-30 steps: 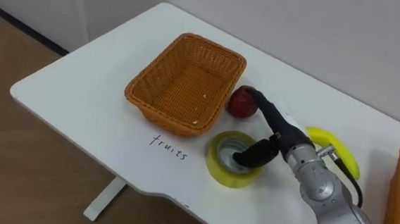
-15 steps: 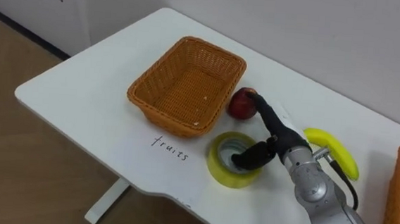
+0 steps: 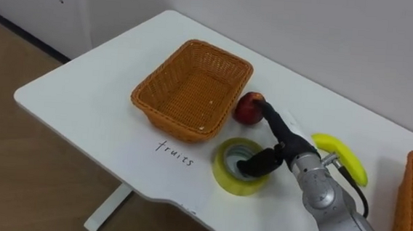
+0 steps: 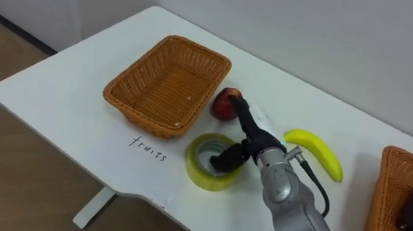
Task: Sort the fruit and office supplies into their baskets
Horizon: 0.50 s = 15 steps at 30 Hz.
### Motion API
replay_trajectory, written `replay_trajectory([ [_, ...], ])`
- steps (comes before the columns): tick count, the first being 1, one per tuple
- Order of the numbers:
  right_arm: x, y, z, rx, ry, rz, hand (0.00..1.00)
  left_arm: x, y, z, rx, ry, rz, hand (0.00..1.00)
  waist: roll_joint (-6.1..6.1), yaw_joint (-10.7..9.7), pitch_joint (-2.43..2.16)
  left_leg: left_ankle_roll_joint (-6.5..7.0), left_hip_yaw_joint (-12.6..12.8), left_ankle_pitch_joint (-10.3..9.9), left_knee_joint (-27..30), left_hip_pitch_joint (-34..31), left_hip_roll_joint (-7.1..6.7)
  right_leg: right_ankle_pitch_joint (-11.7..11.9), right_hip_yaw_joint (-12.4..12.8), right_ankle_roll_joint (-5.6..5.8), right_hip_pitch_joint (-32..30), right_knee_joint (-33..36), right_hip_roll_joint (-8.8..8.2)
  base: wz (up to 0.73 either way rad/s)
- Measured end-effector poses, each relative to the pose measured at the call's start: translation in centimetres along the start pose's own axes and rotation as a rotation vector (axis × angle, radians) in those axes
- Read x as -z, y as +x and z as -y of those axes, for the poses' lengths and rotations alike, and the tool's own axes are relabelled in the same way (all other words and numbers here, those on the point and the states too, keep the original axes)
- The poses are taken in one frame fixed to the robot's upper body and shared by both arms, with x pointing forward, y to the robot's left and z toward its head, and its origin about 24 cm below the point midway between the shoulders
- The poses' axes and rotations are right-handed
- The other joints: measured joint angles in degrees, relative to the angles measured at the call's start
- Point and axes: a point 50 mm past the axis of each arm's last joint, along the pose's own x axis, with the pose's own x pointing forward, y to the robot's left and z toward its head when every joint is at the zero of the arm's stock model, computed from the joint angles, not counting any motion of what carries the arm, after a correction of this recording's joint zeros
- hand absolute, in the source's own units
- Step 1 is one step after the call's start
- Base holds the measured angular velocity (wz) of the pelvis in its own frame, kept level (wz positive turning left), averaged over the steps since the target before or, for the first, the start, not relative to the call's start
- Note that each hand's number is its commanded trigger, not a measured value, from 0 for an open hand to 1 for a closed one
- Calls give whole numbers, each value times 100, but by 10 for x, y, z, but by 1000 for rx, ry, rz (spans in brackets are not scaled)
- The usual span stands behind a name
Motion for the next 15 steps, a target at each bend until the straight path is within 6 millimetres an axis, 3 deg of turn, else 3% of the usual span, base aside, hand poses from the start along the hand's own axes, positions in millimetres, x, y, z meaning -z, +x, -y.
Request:
replay_trajectory([
  [10, -1, 0, -1, -24, -1, 5, 0, -1, 0, 0, -16, 2, 3, 0, 11, -207, -1, 1, -3, -1, -1, -16, -4, 0, 2, 0, 2, -5, 2, 1],
  [15, -1, 0, -1, -23, -1, 8, 0, -3, 0, 2, -18, 9, 8, 0, 79, -263, -5, 3, 25, -2, -2, -13, -2, 0, 28, 0, -5, -5, 1, -1],
])
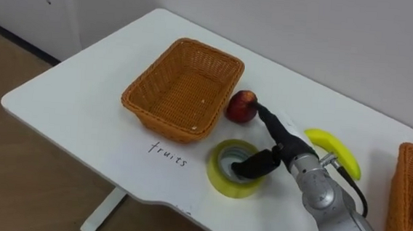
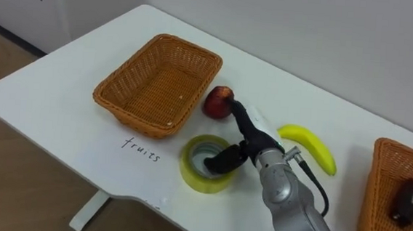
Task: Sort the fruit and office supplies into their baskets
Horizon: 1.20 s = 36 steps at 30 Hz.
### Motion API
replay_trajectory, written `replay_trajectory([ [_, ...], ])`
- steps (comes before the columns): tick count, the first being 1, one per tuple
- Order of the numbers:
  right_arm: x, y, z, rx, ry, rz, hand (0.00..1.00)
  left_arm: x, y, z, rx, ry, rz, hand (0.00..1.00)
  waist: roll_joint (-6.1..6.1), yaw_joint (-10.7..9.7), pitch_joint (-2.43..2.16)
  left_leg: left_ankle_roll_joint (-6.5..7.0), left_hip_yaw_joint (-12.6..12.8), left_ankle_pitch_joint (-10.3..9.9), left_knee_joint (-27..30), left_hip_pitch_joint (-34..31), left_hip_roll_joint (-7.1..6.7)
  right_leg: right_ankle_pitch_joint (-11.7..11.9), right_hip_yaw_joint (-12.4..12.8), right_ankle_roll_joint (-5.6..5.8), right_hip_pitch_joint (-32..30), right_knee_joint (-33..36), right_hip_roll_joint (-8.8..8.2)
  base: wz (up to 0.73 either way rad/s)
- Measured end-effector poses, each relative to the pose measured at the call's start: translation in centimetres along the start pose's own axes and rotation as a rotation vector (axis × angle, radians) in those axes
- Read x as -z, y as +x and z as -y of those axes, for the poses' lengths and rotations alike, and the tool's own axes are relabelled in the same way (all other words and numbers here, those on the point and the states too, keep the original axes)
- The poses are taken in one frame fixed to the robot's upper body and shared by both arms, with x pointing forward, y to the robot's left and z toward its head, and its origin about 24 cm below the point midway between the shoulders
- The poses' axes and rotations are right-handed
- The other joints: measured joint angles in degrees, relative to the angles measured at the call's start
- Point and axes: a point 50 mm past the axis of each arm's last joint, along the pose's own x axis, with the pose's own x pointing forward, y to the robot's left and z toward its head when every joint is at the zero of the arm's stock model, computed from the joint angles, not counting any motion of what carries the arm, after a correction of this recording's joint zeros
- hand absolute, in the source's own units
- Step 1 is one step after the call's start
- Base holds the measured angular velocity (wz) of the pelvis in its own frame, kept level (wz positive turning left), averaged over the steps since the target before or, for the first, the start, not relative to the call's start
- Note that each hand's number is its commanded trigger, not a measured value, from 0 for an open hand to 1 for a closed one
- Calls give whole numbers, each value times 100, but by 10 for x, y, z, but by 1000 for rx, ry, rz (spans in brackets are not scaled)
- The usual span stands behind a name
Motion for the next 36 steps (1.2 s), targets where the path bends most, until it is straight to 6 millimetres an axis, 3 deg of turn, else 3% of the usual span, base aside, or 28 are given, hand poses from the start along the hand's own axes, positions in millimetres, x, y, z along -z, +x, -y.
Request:
replay_trajectory([
  [15, -3, -2, 0, -8, 1, 15, 0, -7, 1, 3, 8, -3, 25, 0, 39, -1, 1, -1, 7, 0, -12, 0, 4, 0, 2, 0, -6, 0, 4, 0],
  [20, 0, -6, -4, -17, 4, 15, 0, -5, 2, 5, 17, -1, 17, 0, -15, 12, -34, -1, 10, 0, -13, 8, 7, 0, -7, 0, -4, 1, 4, 0],
  [36, 2, -9, -8, -145, -18, 22, 0, -7, 2, 3, 15, 1, 40, 0, -47, 5, -24, 0, 18, 0, -17, 26, 6, 0, 22, 0, 6, 4, 4, 0],
])
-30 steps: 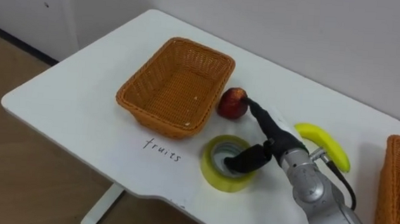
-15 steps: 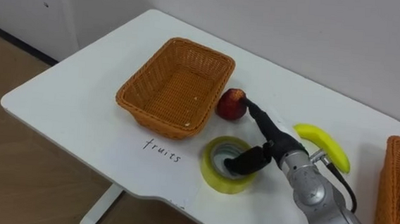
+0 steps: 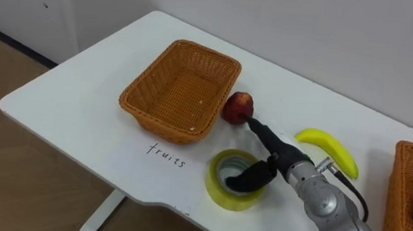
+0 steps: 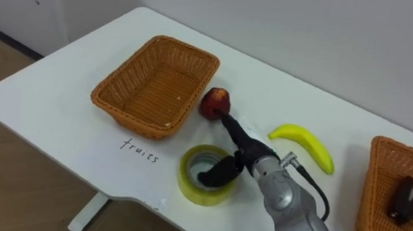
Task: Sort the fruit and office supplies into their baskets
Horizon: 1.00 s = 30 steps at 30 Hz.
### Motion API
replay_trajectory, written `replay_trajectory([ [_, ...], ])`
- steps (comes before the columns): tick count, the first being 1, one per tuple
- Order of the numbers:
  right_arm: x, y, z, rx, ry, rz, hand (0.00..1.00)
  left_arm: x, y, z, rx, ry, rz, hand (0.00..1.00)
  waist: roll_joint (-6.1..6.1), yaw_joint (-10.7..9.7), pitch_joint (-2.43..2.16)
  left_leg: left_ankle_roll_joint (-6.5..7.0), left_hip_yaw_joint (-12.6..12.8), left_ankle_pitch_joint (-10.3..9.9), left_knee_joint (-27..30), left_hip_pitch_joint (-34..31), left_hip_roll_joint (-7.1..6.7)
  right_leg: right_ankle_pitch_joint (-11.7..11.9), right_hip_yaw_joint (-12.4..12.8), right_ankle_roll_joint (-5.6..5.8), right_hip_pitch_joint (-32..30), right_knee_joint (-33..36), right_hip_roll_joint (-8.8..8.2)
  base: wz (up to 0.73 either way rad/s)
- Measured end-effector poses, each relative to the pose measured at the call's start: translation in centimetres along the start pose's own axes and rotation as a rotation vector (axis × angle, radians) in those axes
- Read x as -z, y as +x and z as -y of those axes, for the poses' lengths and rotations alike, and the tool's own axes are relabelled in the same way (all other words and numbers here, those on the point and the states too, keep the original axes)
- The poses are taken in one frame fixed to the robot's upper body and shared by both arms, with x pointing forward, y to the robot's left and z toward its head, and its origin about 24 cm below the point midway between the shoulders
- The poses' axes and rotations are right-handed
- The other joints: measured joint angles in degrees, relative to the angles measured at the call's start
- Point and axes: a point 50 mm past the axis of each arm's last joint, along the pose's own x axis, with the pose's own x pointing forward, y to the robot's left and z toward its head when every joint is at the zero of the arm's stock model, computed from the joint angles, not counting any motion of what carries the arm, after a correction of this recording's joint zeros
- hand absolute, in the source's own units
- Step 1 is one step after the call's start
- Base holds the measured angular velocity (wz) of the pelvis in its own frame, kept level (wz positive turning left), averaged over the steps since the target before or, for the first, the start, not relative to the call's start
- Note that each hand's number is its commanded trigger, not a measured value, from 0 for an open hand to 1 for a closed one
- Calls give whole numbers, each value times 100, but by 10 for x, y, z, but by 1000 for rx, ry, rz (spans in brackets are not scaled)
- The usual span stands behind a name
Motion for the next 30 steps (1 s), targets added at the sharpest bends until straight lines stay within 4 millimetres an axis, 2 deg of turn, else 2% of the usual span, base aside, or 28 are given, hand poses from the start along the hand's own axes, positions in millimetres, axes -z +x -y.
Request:
replay_trajectory([
  [6, -4, -2, 1, -36, -80, 7, 0, 0, 0, -2, -2, -12, -3, 0, -21, 16, 1, 0, -2, 0, -2, 0, -1, 0, 0, 0, 0, 0, 0, 0],
  [14, -4, -2, 0, -88, -114, -12, 0, -6, 1, -8, -17, -19, 16, 0, -138, 26, 2, 0, -4, 0, 14, -7, -1, -1, 7, 0, -3, 0, -1, 0],
  [19, -5, -2, 1, -100, -148, -20, 0, -8, 1, -9, -20, -20, 23, 0, -162, 35, 6, 3, 3, -2, 15, 3, -1, 0, 15, 0, -7, 3, 1, 0],
  [27, -6, -3, 5, -142, -170, -48, 0, -12, 1, -12, -16, -7, 34, 0, -199, 165, 8, 1, 4, -2, 8, -29, 4, -1, 19, -1, -45, 4, 7, 0],
  [28, -6, -2, 6, -155, -172, -54, 33, -11, 1, -13, -18, -5, 31, 0, -221, 172, 5, 0, 3, -1, 7, -37, 6, -1, 24, -1, -69, 5, 10, 0],
  [29, -7, -2, 6, -167, -171, -58, 100, -10, 2, -14, -21, -2, 24, 0, -243, 178, 2, 0, 1, -1, 4, -40, 8, -1, 26, -1, -90, 6, 13, 0],
  [30, -7, -2, 6, -173, -171, -60, 100, -10, 2, -15, -23, -1, 20, 0, -252, 180, 3, 0, 0, -1, 3, -40, 8, -1, 27, -1, -90, 6, 14, 0],
])
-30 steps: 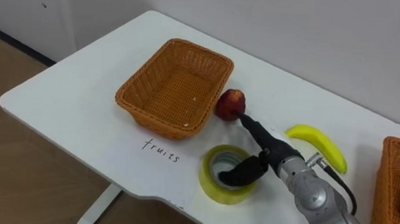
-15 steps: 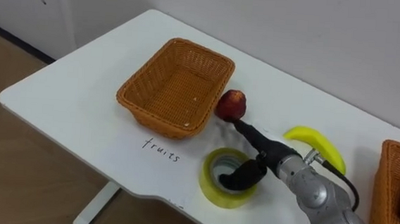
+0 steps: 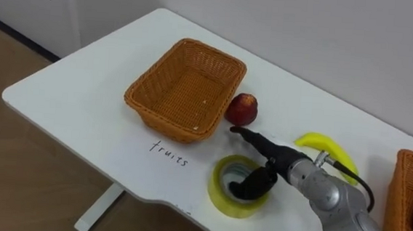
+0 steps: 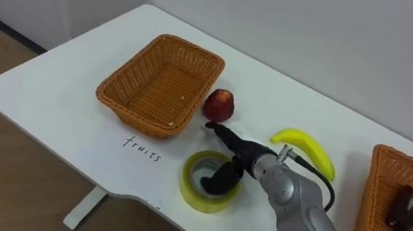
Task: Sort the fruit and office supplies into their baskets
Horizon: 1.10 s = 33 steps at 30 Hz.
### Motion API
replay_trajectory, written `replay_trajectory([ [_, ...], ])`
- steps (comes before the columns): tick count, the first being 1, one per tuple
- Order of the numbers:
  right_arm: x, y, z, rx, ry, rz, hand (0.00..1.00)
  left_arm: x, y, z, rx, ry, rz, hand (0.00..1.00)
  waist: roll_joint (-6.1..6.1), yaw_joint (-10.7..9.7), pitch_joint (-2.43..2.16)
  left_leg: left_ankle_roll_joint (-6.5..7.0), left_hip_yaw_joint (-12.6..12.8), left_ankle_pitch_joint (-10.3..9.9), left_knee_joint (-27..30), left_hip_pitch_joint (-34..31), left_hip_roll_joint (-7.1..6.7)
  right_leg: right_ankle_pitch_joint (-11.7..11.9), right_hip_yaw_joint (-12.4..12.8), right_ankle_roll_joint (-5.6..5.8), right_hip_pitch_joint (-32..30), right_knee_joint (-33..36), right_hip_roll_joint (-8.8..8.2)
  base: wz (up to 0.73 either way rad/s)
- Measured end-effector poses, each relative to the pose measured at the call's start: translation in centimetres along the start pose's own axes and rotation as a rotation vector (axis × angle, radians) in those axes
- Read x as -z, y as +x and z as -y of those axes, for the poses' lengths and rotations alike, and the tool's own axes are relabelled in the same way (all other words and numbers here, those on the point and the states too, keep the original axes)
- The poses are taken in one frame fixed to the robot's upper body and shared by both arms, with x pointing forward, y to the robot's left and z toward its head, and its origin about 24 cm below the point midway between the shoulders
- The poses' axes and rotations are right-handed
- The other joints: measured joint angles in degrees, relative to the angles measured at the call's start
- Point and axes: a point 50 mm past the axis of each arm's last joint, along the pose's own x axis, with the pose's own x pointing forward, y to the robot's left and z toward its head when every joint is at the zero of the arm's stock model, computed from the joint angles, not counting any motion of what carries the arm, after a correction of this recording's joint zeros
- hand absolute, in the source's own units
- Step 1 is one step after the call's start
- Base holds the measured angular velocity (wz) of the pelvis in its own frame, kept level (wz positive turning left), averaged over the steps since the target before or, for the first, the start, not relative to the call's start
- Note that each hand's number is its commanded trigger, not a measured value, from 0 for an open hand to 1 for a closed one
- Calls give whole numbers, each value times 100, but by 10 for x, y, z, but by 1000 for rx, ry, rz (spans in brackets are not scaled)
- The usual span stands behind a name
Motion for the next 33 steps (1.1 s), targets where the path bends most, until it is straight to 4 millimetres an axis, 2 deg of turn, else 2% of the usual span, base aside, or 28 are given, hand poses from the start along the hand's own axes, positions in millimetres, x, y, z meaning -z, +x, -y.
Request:
replay_trajectory([
  [3, 0, 0, 0, -18, 0, -6, 100, 2, 0, -2, -5, 4, -13, 0, -20, 12, 3, 0, -2, 0, -7, 6, -1, 1, 22, 0, 15, 1, 1, 0],
  [10, -8, -1, 14, 35, -146, -61, 100, 4, 0, -6, 11, 11, -28, 0, -42, 70, 12, 1, 0, 0, -17, 31, -2, 1, 76, 0, 45, -2, 4, 0],
  [14, -5, 0, 13, 27, -154, -93, 100, 3, 1, -8, 7, 12, -25, 0, -58, 166, 23, 3, -5, -1, -40, 75, -3, 0, 77, 0, 82, -5, 4, 2],
  [27, -6, -2, 14, -8, -155, -119, 100, 0, 2, -8, 13, 11, -22, 0, -74, 141, 33, 2, 23, -1, -32, 75, -1, 0, 124, 0, 79, -3, 11, 0],
  [33, -7, -3, 16, 8, -173, -94, 100, -9, 3, -12, -12, 10, 15, 0, -61, 141, 42, 0, 56, -1, -28, 33, 10, 3, 197, -3, -25, -4, 18, -5],
])
